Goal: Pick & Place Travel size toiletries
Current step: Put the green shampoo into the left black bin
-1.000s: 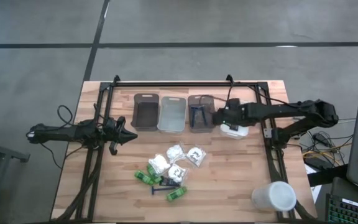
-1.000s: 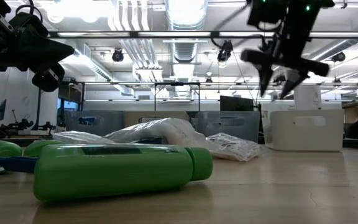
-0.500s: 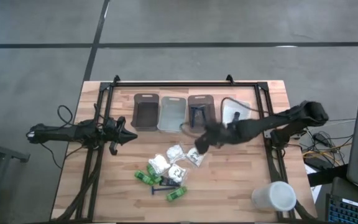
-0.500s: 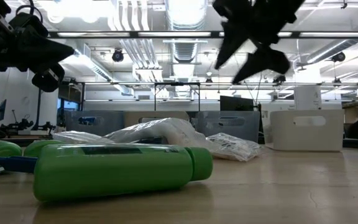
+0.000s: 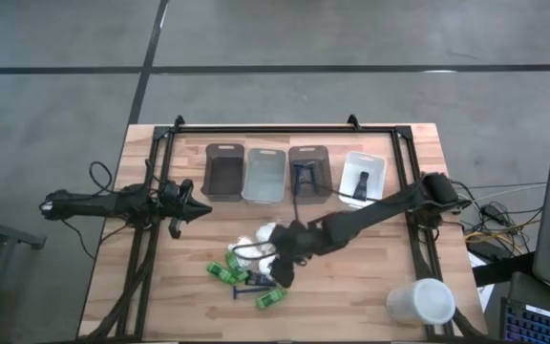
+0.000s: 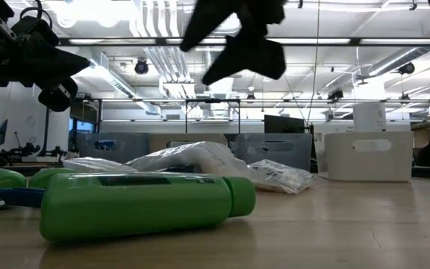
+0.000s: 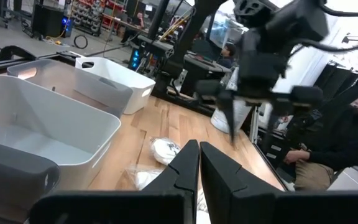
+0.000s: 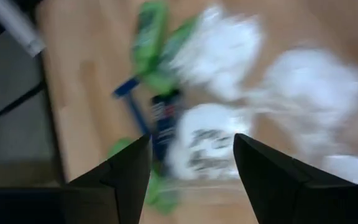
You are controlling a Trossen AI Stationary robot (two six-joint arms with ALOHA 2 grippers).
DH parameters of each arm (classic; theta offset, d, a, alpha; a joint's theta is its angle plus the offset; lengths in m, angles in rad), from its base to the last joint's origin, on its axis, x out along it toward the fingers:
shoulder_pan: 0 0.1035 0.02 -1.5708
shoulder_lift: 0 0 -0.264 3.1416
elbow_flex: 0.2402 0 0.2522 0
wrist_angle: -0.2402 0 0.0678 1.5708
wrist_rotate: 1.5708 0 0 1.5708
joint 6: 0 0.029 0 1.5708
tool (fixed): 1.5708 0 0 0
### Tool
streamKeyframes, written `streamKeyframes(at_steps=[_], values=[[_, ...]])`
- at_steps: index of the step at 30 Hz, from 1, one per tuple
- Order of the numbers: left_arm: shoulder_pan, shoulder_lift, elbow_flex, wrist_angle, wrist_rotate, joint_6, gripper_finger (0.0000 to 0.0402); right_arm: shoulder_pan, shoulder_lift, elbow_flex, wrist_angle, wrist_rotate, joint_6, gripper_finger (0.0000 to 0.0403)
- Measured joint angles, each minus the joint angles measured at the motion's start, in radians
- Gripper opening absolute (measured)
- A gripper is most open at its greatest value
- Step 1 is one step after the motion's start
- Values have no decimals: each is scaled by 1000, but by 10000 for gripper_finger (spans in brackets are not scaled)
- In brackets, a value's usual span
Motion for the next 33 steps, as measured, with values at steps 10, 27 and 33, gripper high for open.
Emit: streamKeyframes(at_steps=[10,27,33], values=[[0,0,0,0,0,0,19,-9,86,63,15,-220,14,206],[-2,0,0,37,6,-235,19,14,84,62,9,-170,81,201],[-1,-2,0,36,-30,-873,19,30,84,62,8,-169,81,205]])
